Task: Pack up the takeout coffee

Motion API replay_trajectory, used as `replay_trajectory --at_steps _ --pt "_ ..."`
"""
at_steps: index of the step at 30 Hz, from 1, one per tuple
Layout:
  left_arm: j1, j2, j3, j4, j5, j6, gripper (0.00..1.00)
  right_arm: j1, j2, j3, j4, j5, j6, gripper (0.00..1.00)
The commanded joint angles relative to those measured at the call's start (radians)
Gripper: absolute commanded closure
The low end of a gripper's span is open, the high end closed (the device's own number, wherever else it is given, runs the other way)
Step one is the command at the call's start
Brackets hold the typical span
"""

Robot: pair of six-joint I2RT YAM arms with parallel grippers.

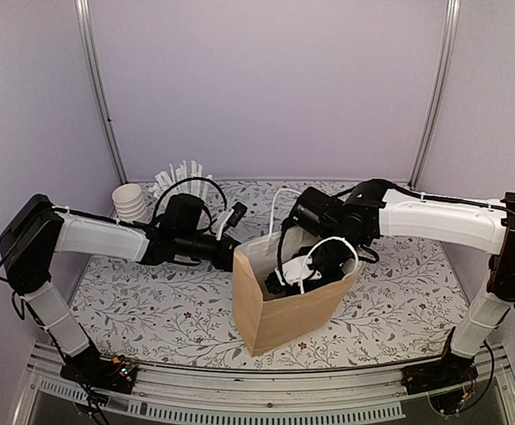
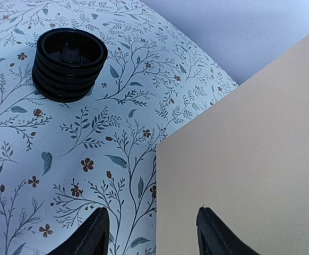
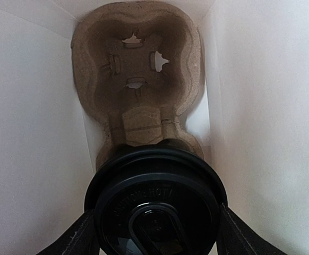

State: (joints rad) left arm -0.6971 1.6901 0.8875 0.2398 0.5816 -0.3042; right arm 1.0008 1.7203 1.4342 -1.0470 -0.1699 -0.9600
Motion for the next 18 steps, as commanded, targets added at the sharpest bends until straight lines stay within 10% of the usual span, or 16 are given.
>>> replay_trajectory --at_steps 1,18 --pt "0.011 -0.028 -0.019 -0.009 -0.017 -0.005 0.41 0.004 0.081 -0.102 -0.071 -0.007 0.007 0.70" --pt "0.011 -0.024 -0.008 -0.024 -0.012 0.012 0.41 0.008 0.123 -0.111 -0.111 0.118 0.053 0.70"
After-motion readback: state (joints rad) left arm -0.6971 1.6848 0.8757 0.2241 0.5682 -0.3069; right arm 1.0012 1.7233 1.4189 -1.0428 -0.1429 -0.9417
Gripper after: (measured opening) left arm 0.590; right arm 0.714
